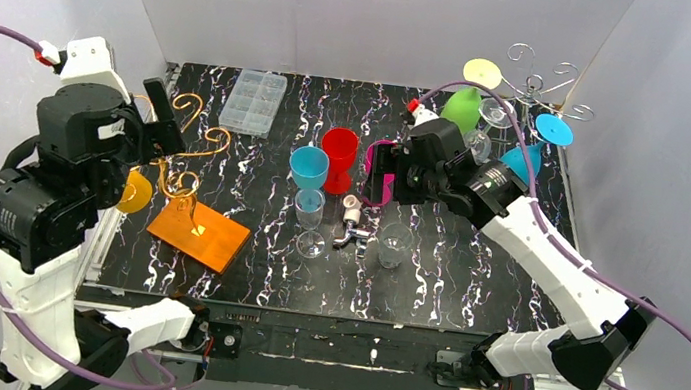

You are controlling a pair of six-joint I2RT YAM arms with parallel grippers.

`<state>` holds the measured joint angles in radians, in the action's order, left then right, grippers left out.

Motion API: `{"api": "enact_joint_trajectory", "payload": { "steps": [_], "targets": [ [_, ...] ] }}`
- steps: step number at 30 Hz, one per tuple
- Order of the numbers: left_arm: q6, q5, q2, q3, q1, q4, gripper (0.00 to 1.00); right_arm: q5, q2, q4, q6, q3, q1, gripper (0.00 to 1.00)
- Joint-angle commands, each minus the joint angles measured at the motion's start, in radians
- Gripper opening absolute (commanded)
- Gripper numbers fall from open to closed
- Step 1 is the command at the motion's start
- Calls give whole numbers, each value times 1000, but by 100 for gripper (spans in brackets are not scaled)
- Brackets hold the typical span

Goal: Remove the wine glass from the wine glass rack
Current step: Pick up the wine glass from the wine rack.

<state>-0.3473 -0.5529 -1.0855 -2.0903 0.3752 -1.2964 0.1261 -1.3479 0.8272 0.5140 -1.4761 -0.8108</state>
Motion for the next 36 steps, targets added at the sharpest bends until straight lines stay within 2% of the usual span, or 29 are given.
{"api": "enact_joint_trajectory", "payload": {
  "steps": [1, 5, 7, 11, 15, 19, 36],
  "targets": [
    [44, -320, -45, -39, 2, -106, 98, -49, -36, -57, -60, -64, 4, 98],
    [52, -384, -72, -22, -30, -112, 98, -112, -77, -60, -90, -93, 4, 98],
    [46, -298, -87, -5, -113, -110, 98, -155, -88, -66, -102, -93, 4, 98],
    [57, -73, -73, 88, -355, -51, 98, -173, -92, -57, -132, -92, 4, 98],
    [34, 12, -63, 141, -483, -24, 98, -187, -94, -44, -153, -89, 4, 98],
    [28, 34, -56, 144, -550, -12, 98, -232, -86, -52, -152, -63, 4, 98],
    [13, 164, -31, 228, -797, 98, 98, -230, -58, -72, -174, -41, -34, 98]
  ]
}}
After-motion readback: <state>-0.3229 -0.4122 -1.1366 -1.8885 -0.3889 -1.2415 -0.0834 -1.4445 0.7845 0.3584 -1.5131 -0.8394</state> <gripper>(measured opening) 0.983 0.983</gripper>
